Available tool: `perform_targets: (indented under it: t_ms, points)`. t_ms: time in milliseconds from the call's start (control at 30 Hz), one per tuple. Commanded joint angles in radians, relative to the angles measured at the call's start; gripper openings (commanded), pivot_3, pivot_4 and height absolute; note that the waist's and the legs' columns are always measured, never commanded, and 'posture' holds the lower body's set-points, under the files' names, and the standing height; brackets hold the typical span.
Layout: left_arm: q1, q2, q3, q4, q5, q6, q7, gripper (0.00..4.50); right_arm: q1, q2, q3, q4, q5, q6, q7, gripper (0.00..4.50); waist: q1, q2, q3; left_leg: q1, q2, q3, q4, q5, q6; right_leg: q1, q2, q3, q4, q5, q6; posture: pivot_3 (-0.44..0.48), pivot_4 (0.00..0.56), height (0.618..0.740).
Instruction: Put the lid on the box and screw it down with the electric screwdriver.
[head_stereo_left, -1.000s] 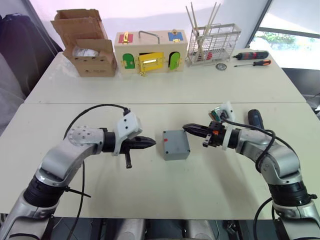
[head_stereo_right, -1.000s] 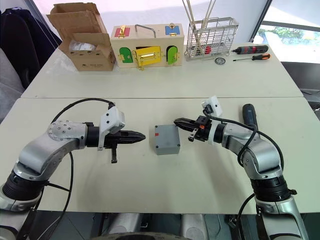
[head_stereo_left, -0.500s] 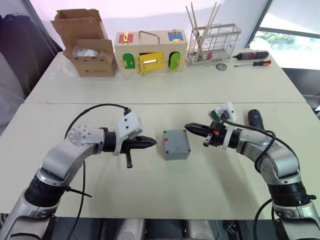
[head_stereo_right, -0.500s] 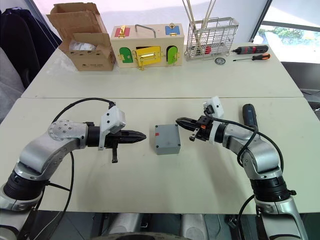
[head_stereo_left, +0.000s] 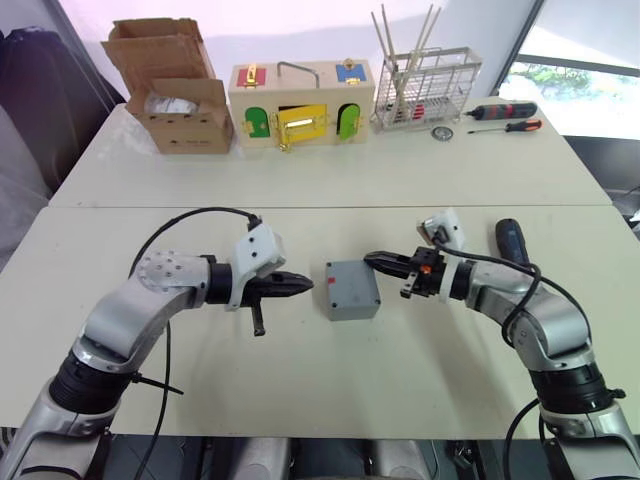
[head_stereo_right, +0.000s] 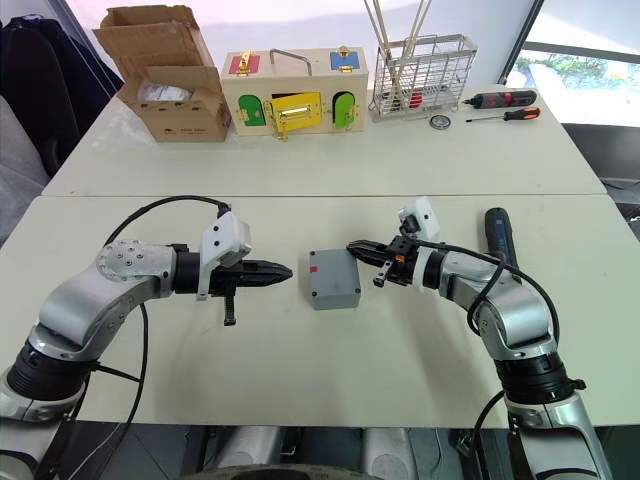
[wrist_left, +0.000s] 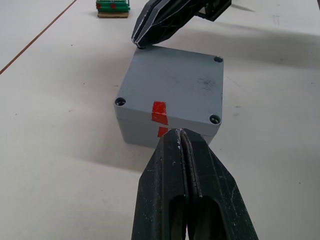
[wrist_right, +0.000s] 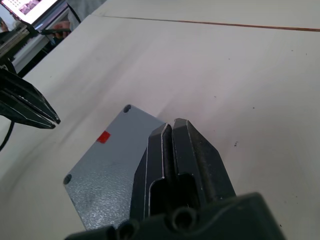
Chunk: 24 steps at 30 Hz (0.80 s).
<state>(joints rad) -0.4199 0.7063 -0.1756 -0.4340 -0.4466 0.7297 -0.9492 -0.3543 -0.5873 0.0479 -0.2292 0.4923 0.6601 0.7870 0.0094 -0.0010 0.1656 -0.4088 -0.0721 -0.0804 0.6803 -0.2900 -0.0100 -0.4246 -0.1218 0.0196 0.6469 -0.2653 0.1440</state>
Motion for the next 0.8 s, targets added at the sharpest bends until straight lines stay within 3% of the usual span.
perform_targets:
  t_ms: [33,67,233,333,500,567,667,800]
  points:
    - [-0.008,-0.002,0.012,-0.012,-0.001,-0.017,0.006,0.0,-0.009,0.001,0.001,-0.014,-0.01,-0.018,0.006,0.58,0.0,0.0,0.0,0.0,0.0,0.0,0.0,0.0,0.0,0.0,0.0,0.0,0.0,0.0,0.0,0.0,0.15,0.73]
    - [-0.007,-0.003,0.012,-0.012,-0.002,-0.018,0.007,0.0,-0.012,-0.002,-0.004,-0.018,-0.007,-0.014,0.008,0.9,0.0,0.0,0.0,0.0,0.0,0.0,0.0,0.0,0.0,0.0,0.0,0.0,0.0,0.0,0.0,0.0,0.15,0.73]
    - [0.003,-0.004,0.009,-0.007,-0.003,-0.02,0.007,0.0,-0.015,-0.035,-0.054,-0.058,0.021,0.015,0.012,3.47,0.001,0.0,0.0,0.0,0.0,0.0,0.0,0.0,0.0,0.0,0.0,0.0,0.0,0.0,0.0,0.0,0.15,0.73]
    - [0.006,-0.004,0.007,-0.003,-0.001,-0.023,0.005,0.0,-0.012,-0.051,-0.083,-0.082,0.045,0.042,0.013,4.49,0.001,0.0,0.0,0.0,0.0,0.0,0.0,0.0,0.0,0.0,0.0,0.0,0.0,0.0,0.0,0.0,0.15,0.73]
    - [0.004,-0.018,-0.05,0.048,0.052,-0.073,-0.002,0.0,0.05,-0.145,-0.17,-0.18,0.198,0.198,0.069,4.49,0.005,0.0,0.0,0.0,0.0,0.0,0.0,0.0,0.0,0.0,0.0,0.0,0.0,0.0,0.0,0.0,0.15,0.73]
    - [-0.015,-0.034,-0.046,0.06,0.045,-0.078,-0.003,0.0,0.046,-0.166,-0.261,-0.156,0.246,0.247,0.039,4.49,0.003,0.0,0.0,0.0,0.0,0.0,0.0,0.0,0.001,0.001,0.0,0.0,-0.001,0.0,0.0,0.0,0.15,0.73]
    - [-0.064,-0.052,0.011,0.046,-0.028,-0.041,-0.027,0.0,-0.045,-0.204,-0.431,-0.078,0.311,0.333,-0.06,4.49,0.004,0.0,0.0,0.0,0.0,0.0,0.001,-0.003,0.005,0.001,0.0,0.0,-0.001,0.0,0.0,0.0,0.15,0.73]
    - [-0.121,-0.059,0.023,0.033,-0.078,-0.028,-0.054,0.0,-0.144,-0.277,-0.506,-0.012,0.358,0.426,-0.104,4.49,0.002,0.0,0.0,0.0,0.0,0.0,0.0,-0.002,0.004,0.0,-0.001,0.0,-0.001,0.0,0.0,0.0,0.15,0.73]
